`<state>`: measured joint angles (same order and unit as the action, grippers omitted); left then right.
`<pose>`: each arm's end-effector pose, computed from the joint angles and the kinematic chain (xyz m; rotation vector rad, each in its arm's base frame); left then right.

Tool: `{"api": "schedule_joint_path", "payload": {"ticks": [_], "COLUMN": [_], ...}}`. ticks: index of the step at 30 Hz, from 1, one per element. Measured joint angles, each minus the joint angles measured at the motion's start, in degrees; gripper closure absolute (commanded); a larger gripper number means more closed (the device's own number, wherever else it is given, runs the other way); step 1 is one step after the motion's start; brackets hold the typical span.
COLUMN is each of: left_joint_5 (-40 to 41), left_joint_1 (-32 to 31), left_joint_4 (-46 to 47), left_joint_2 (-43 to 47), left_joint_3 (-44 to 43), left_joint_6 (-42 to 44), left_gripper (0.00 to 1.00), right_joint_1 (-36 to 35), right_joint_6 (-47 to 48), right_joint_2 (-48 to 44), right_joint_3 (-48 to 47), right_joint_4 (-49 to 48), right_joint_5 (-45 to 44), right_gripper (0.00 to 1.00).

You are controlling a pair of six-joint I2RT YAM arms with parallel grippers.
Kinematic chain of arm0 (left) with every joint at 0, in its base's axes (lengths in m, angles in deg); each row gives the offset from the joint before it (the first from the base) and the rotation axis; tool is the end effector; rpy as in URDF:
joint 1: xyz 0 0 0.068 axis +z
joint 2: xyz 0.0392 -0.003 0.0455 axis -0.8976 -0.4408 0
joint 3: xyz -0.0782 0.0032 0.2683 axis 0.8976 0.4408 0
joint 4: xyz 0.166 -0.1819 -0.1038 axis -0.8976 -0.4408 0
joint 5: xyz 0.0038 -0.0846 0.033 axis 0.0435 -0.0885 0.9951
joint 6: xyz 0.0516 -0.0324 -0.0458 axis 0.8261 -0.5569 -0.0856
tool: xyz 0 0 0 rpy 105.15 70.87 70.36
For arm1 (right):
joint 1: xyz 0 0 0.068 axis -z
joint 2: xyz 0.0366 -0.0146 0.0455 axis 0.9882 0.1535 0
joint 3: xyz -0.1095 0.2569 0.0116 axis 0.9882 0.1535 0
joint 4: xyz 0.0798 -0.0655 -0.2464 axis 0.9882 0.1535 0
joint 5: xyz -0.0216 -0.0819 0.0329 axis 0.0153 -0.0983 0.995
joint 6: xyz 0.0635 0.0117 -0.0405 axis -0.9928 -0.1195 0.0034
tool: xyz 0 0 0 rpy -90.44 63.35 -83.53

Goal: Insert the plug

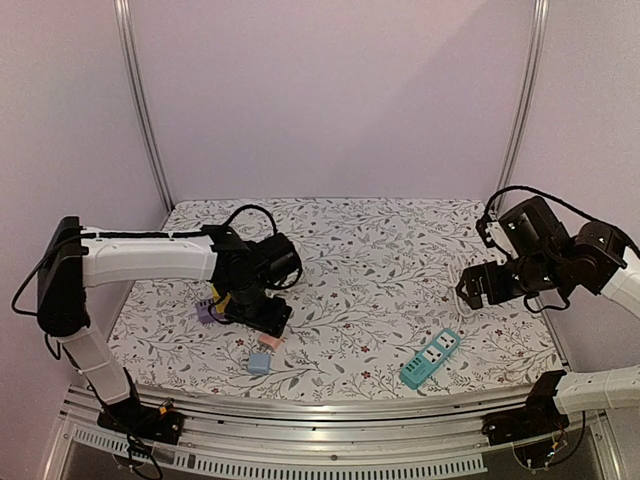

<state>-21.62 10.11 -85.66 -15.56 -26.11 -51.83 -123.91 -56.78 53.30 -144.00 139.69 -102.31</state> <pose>0.2023 -0.2603 0.1871 0.4314 2.8959 -0.0200 0.1517 0.1186 0.3060 -0.2983 2.4739 0.1783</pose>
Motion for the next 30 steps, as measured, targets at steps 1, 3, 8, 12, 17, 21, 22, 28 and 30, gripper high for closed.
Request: {"api": "schedule_joint_path", "payload": {"ticks": [1,3,8,12,17,21,22,28,30], "left_joint_5": [0.00,-0.07,-0.37,-0.72,-1.42,-1.73,-1.86,-3.23,-4.55], "left_joint_1": [-0.02,0.00,-0.02,-0.02,-0.02,0.00,-0.02,-0.04,-0.09], "left_joint_4": [0.63,1.77,3.76,4.76,5.60,6.23,6.45,6.73,6.73], "left_joint_2": [-0.79,-2.43,-6.10,-7.82,-8.96,-9.49,-9.44,-8.70,-7.32], "left_joint_3": [0.07,0.20,0.59,1.81,2.32,2.38,2.38,2.19,1.70], "left_joint_6": [0.46,1.40,3.34,4.57,6.34,7.37,7.76,8.35,8.66], "left_gripper": [0.25,0.25,0.28,0.33,0.50,0.76,0.82,0.95,0.97], "right_joint_1": [0.00,0.00,0.00,0.00,0.00,0.00,0.00,0.00,0.00], "right_joint_6": [-0.17,-0.66,-2.12,-3.34,-5.27,-6.56,-6.84,-7.48,-7.41], "right_joint_2": [-0.37,-0.87,-1.27,-1.68,-2.12,-2.12,-2.12,-1.33,-0.87], "right_joint_3": [-0.02,-0.20,-1.01,-1.31,-1.46,-1.51,-1.51,-2.51,-2.95], "right_joint_4": [0.35,1.09,2.80,3.91,4.66,5.01,5.05,5.40,5.16], "right_joint_5": [0.00,-0.04,-0.37,-0.68,-1.27,-1.51,-1.53,-1.49,-0.94], "right_gripper": [0.01,0.01,0.01,0.01,0.01,0.01,0.01,0.01,0.01]}}
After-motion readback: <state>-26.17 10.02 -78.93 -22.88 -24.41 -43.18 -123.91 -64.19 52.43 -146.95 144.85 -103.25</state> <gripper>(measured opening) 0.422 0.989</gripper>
